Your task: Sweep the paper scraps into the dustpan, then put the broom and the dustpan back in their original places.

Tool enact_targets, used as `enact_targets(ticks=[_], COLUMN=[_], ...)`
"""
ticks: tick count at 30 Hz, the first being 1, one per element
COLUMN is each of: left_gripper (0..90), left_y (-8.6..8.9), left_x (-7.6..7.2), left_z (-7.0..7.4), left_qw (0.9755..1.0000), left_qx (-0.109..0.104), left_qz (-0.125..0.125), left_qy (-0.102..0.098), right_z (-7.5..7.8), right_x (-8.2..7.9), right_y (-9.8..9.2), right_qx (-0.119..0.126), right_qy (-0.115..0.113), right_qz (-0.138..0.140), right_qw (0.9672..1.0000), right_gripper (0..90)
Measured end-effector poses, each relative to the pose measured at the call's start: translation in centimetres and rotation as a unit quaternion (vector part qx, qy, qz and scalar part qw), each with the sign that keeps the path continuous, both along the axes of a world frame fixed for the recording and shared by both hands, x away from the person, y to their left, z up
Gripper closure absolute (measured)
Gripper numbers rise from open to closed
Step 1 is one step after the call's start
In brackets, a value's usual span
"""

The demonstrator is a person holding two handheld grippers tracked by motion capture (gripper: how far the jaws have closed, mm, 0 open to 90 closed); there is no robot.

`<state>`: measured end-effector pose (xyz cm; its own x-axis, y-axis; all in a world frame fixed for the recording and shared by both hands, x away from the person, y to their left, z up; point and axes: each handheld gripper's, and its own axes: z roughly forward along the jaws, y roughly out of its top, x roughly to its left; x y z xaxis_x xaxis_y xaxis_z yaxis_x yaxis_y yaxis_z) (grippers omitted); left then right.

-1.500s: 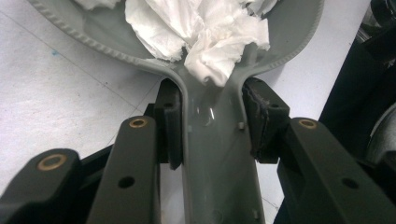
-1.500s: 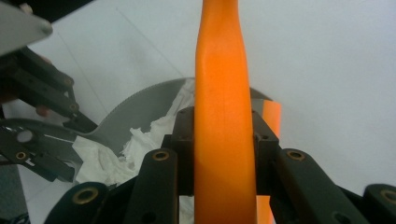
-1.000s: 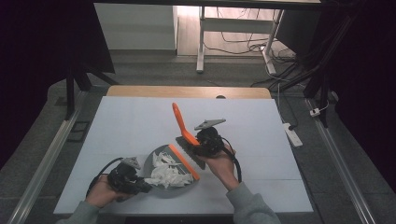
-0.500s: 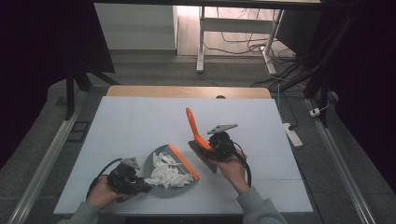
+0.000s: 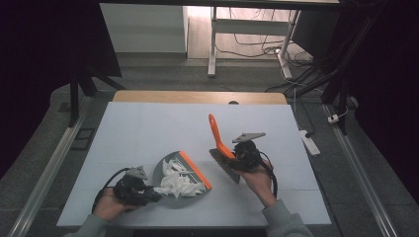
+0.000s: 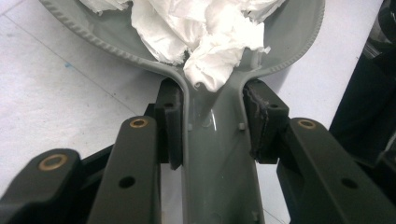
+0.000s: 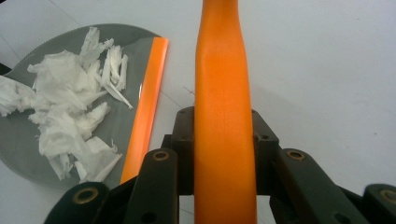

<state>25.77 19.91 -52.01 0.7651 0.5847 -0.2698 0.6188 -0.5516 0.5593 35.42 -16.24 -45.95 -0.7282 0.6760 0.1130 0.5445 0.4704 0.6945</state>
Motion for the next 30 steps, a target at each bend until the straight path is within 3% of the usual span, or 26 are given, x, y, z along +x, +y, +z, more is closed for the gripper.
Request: enact_targets(ticks=[8,18,26,30], left_gripper=[61.6,61.5,61.5,61.5], left_y=[0.4,1.0,1.5,1.9], left_x=[-0.2,-0.5,-1.2,-1.5], left_z=[0.4,1.1,1.8,1.9], left_qw=[0.9993,0.997,0.9896,0.984], left_qx=[-0.026,-0.041,-0.068,-0.077], left_qz=[0.022,0.061,0.121,0.156], left_qy=[-0.014,-0.022,-0.037,-0.037], right_z=[0.2,0.6,0.7,1.0], right_x=[-0.4,-1.2,-2.0,-2.5], right_y=[-2.0,-3.4,-4.9,-5.7], right_qx=[0.01,0.007,0.007,0.008], right_qy=[-0.007,-0.017,-0.014,-0.015], right_qz=[0.007,0.026,0.035,0.039], right_qw=[0.9999,0.9995,0.9993,0.9991], right_gripper=[70.3,70.3,70.3,70.3])
